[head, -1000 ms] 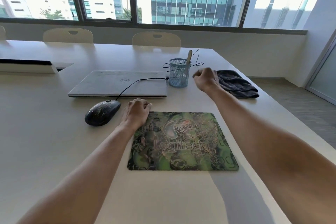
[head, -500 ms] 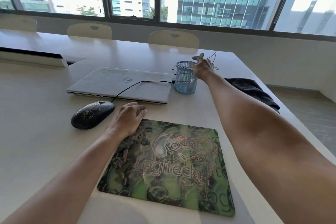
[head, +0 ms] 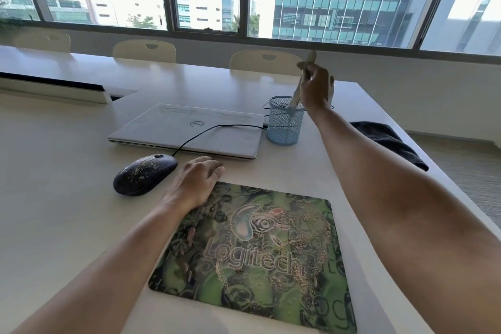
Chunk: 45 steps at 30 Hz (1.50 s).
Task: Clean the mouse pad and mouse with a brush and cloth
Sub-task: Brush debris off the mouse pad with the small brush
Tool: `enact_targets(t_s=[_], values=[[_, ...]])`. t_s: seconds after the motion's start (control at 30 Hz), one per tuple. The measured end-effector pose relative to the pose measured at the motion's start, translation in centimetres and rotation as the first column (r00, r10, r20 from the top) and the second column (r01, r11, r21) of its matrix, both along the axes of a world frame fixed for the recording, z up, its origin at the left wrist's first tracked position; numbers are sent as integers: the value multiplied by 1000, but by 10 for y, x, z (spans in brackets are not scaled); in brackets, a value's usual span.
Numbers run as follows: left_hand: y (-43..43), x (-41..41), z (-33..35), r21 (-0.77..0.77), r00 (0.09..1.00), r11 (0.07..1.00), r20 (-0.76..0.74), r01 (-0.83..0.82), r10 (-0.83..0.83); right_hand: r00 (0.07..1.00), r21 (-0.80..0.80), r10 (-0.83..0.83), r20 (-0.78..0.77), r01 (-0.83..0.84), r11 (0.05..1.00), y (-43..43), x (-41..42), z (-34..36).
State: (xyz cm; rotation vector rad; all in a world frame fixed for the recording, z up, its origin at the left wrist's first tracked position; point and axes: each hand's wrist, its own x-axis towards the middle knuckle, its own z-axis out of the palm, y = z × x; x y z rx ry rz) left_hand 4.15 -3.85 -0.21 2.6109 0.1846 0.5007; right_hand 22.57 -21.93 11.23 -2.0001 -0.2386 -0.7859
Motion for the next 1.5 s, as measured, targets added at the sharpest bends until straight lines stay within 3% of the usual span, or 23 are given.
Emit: enact_targets(t_s=[0.13,0.27,0.4,0.53,0.63,0.73,0.87,0.97,1.13,1.33,1.5], values=[[0,0,1,-14,1000,1000,-17,-10,10,969,126,43,242,-75,989,3,-23,18],[0,-1,2,-18,1000,1000,-17,-6,6,932,146,161,326,-218,965,4,-59,24],[-1,-4,2,-32,1000,999,-6,2,-2,958,168,240,154,-265,949,6,-95,15],[0,-10,4,-105,999,994,40,16,-12,989,171,126,-80,-111,979,-3,-122,5],[3,-18,5,-156,996,985,64,70,-61,961,258,150,-233,-88,962,-10,-140,-7],[9,-26,5,-157,990,978,44,137,-132,940,247,120,-319,-40,968,-14,-160,-18],[13,-34,6,-100,954,950,-24,296,-299,946,146,25,-322,24,989,-13,-183,-31],[12,-36,8,-75,919,923,-90,378,-384,941,185,14,-338,52,981,-11,-193,-39],[18,-39,12,-164,894,893,-95,419,-437,935,299,22,-353,90,950,-8,-207,-53],[42,-50,6,9,844,866,-230,500,-485,935,435,63,-349,103,894,1,-214,-67],[46,-49,3,67,848,866,-254,496,-466,950,360,30,-311,89,929,8,-215,-68]])
